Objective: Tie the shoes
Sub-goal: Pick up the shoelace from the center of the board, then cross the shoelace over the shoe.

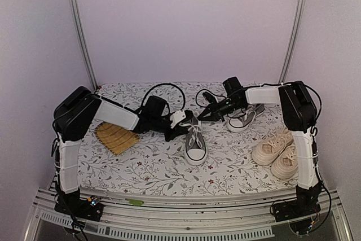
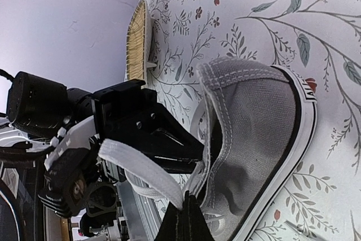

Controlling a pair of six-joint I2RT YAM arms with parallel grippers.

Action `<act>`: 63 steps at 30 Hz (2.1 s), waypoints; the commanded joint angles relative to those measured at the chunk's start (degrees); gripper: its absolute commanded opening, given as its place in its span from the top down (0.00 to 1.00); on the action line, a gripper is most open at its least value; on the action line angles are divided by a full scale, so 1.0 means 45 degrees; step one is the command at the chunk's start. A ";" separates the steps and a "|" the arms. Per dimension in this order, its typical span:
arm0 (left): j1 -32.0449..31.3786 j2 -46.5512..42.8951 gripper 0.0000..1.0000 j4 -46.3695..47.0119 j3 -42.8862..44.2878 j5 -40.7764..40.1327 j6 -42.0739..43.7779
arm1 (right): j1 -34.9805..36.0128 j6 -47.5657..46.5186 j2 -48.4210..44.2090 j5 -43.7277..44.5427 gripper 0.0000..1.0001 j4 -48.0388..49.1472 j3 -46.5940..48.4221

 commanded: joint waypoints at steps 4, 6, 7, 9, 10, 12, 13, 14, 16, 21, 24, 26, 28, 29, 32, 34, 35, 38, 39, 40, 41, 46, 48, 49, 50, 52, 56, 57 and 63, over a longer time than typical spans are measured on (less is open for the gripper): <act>-0.0058 0.0094 1.00 -0.0764 -0.0049 -0.1238 0.0096 | -0.0229 0.0255 -0.0093 0.0217 0.99 0.0389 -0.0220; -0.0068 -0.0241 1.00 -0.0398 -0.0146 -0.1065 -0.0157 | -0.0241 0.0252 -0.0181 0.0180 0.99 0.0364 -0.0209; -0.0085 -0.0437 1.00 0.0014 -0.0262 -0.1035 -0.0422 | -0.0241 0.0252 -0.0231 0.0151 0.99 0.0353 -0.0200; -0.0121 -0.0845 1.00 0.1187 -0.0659 -0.1027 -0.0771 | -0.0240 0.0300 -0.0441 0.0074 0.99 0.0413 -0.0179; -0.0150 -0.1016 1.00 0.1885 -0.0897 -0.1052 -0.0912 | -0.0241 0.0444 -0.0523 -0.0018 0.99 0.0562 -0.0179; -0.0211 -0.1299 1.00 0.3079 -0.1318 -0.1175 -0.1040 | -0.0248 0.0801 -0.0640 -0.0150 1.00 0.0999 -0.0207; -0.0249 -0.1385 1.00 0.3552 -0.1466 -0.1254 -0.1045 | -0.0242 0.0961 -0.0657 -0.0161 0.99 0.1246 -0.0226; -0.0293 -0.1428 1.00 0.3892 -0.1559 -0.1332 -0.1029 | -0.0241 0.1239 -0.0633 -0.0148 0.99 0.1452 -0.0236; -0.0302 -0.1376 1.00 0.4226 -0.1538 -0.1251 -0.0972 | -0.0257 0.1544 -0.0540 -0.0057 0.99 0.1669 -0.0185; -0.0385 -0.1304 1.00 0.4073 -0.1366 -0.0915 -0.0642 | -0.0389 0.2210 -0.0492 0.0095 0.99 0.2583 -0.0215; -0.0390 -0.1406 1.00 0.4100 -0.1357 -0.0775 -0.0553 | -0.0397 0.2910 -0.0430 -0.0247 0.99 0.3214 -0.0201; -0.0399 -0.1393 1.00 0.4138 -0.1322 -0.0805 -0.0487 | -0.0386 0.3040 -0.0460 -0.0397 0.99 0.3094 -0.0252; -0.0400 -0.1381 1.00 0.4256 -0.1317 -0.0790 -0.0481 | -0.0387 0.2728 -0.0610 -0.0591 0.99 0.2734 -0.0595; -0.0415 -0.1368 1.00 0.4329 -0.1317 -0.0742 -0.0485 | -0.0364 0.2588 -0.0678 -0.0870 0.99 0.2642 -0.0873; -0.0454 -0.1339 1.00 0.4452 -0.1331 -0.0563 -0.0324 | -0.0378 0.2416 -0.0875 -0.1594 0.99 0.2452 -0.1631; -0.0527 -0.1375 1.00 0.4632 -0.1468 -0.0530 -0.0183 | -0.0363 0.2104 -0.0975 -0.1817 0.99 0.1982 -0.1684; -0.0577 -0.1409 1.00 0.4740 -0.1541 -0.0453 -0.0132 | -0.0376 0.1853 -0.1032 -0.2006 0.99 0.1877 -0.1693; -0.0752 -0.1474 1.00 0.5300 -0.1799 -0.0203 0.0070 | -0.0330 0.1894 -0.1182 -0.2460 0.99 0.2117 -0.1793; -0.0796 -0.1475 1.00 0.5446 -0.1855 -0.0207 0.0134 | -0.0321 0.1913 -0.1204 -0.2510 0.99 0.2149 -0.1799; -0.0833 -0.1493 1.00 0.5576 -0.1921 -0.0217 0.0149 | -0.0319 0.1927 -0.1206 -0.2555 0.99 0.2237 -0.1800; -0.0862 -0.1497 1.00 0.5702 -0.1998 -0.0229 0.0158 | -0.0319 0.2068 -0.1197 -0.2542 0.99 0.2443 -0.1798; -0.0895 -0.1703 1.00 0.6058 -0.2452 -0.0671 0.0163 | -0.0338 0.3491 -0.0972 -0.2093 0.99 0.4479 -0.1779; -0.0887 -0.1763 1.00 0.6171 -0.2561 -0.1035 0.0244 | -0.0336 0.4529 -0.0792 -0.2066 0.99 0.5399 -0.1852; -0.0874 -0.1768 1.00 0.6175 -0.2566 -0.1173 0.0351 | -0.0324 0.4866 -0.0737 -0.2187 1.00 0.5868 -0.1958; -0.0860 -0.1754 1.00 0.6168 -0.2567 -0.1317 0.0445 | -0.0308 0.5316 -0.0684 -0.2364 0.99 0.6190 -0.2081; -0.0831 -0.1676 1.00 0.6248 -0.2538 -0.1546 0.0586 | -0.0249 0.5719 -0.0709 -0.2594 0.99 0.6453 -0.2325; -0.0825 -0.1665 1.00 0.6634 -0.2645 -0.1541 0.0452 | 0.0033 0.5762 -0.0645 -0.2959 0.99 0.6476 -0.2464; -0.0829 -0.1685 1.00 0.6770 -0.2728 -0.1485 0.0408 | 0.0108 0.5760 -0.0558 -0.2936 0.99 0.6486 -0.2449; -0.0802 -0.1797 1.00 0.6962 -0.3113 -0.1560 0.0374 | 0.0438 0.5999 0.0118 -0.2969 0.99 0.6696 -0.1736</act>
